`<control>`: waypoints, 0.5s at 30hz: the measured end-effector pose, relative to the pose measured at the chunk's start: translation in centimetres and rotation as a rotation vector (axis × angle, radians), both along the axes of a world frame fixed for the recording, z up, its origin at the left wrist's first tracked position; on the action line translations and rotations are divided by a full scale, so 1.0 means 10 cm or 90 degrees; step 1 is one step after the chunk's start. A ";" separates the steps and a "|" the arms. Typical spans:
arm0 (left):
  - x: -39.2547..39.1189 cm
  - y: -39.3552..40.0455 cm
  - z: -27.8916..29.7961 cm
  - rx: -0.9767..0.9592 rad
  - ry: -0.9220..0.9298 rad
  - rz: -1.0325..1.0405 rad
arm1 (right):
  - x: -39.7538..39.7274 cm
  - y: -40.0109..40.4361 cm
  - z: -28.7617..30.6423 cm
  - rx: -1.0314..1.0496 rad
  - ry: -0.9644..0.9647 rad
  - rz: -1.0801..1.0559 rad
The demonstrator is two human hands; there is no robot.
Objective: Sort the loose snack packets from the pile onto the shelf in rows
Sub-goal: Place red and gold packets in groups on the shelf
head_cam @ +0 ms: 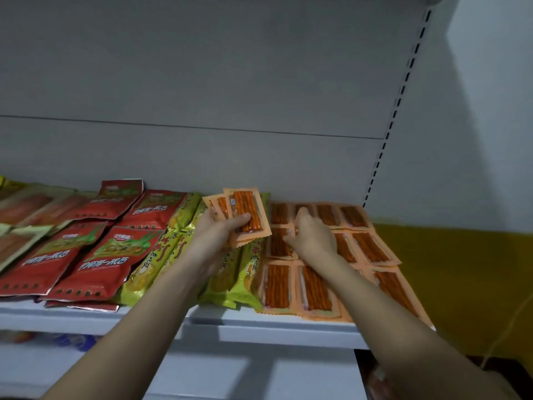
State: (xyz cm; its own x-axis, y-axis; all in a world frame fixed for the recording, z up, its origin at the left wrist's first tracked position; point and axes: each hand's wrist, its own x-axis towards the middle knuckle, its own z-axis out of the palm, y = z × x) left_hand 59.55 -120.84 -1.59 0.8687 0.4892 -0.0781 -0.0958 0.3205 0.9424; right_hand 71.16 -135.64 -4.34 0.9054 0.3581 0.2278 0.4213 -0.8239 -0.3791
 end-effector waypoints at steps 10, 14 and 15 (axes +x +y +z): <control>0.39 -0.57 -0.01 0.031 0.000 -0.014 | 0.05 -0.39 0.49 0.390 0.293 0.226; 0.40 -0.63 0.05 -0.053 0.036 -0.025 | 0.25 -0.51 0.45 0.466 0.319 0.154; 0.39 -0.60 0.06 -0.054 0.049 0.003 | 0.31 -0.54 0.42 0.467 0.306 0.121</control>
